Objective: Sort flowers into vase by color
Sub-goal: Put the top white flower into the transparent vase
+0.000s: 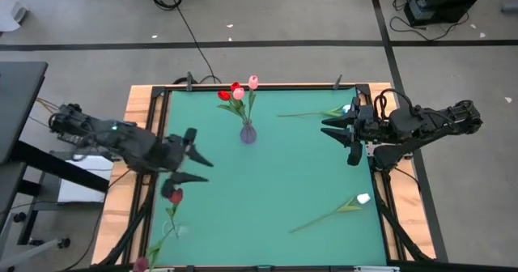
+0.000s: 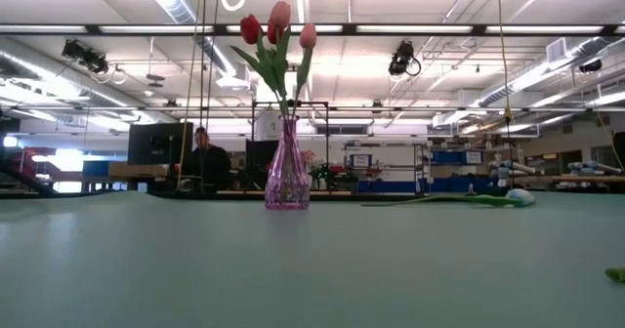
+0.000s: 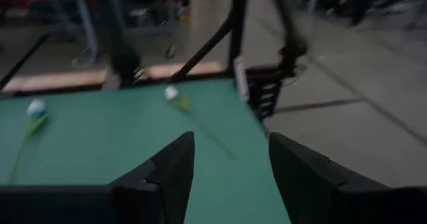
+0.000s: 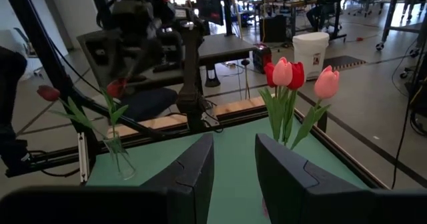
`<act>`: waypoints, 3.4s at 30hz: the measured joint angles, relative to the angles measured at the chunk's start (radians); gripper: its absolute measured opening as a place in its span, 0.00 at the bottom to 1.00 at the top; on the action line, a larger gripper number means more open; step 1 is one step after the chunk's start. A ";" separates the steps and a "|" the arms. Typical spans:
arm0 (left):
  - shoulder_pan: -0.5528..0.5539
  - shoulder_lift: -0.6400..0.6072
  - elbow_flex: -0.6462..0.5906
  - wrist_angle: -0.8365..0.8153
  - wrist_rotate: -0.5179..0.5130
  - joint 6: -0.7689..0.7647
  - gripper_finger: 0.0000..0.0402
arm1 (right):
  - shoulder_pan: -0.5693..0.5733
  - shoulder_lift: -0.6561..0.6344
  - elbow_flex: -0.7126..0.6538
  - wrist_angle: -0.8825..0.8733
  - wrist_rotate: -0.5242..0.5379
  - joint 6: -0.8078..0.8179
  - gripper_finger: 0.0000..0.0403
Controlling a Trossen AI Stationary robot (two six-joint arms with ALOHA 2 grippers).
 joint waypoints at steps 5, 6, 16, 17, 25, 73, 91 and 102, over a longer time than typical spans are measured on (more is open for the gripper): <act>0.087 0.080 0.000 -0.059 0.000 -0.026 0.50 | 0.000 0.000 0.000 0.000 0.000 0.000 0.29; 0.102 0.088 0.000 -0.069 0.000 -0.027 0.50 | 0.000 0.000 0.000 0.000 0.000 0.000 0.29; 0.283 0.212 0.000 -0.077 0.042 -0.063 0.50 | 0.000 0.000 0.000 0.000 0.000 0.000 0.29; 0.303 0.231 0.000 -0.078 0.043 -0.076 0.50 | 0.000 0.000 0.000 0.000 0.000 0.000 0.29; 0.408 0.336 0.000 -0.090 0.047 -0.190 0.50 | 0.000 0.003 -0.001 0.043 0.001 0.006 0.29; 0.801 0.389 -0.002 -0.384 0.207 0.072 0.43 | -1.058 0.904 -0.001 -0.341 -0.402 1.609 0.29; 0.901 0.389 -0.001 -0.399 0.245 0.115 0.43 | -1.083 0.981 -0.001 -0.317 -0.379 1.504 0.09; 0.876 0.388 -0.001 -0.449 0.396 0.151 0.43 | -0.969 0.834 -0.001 -0.192 -0.340 1.286 0.03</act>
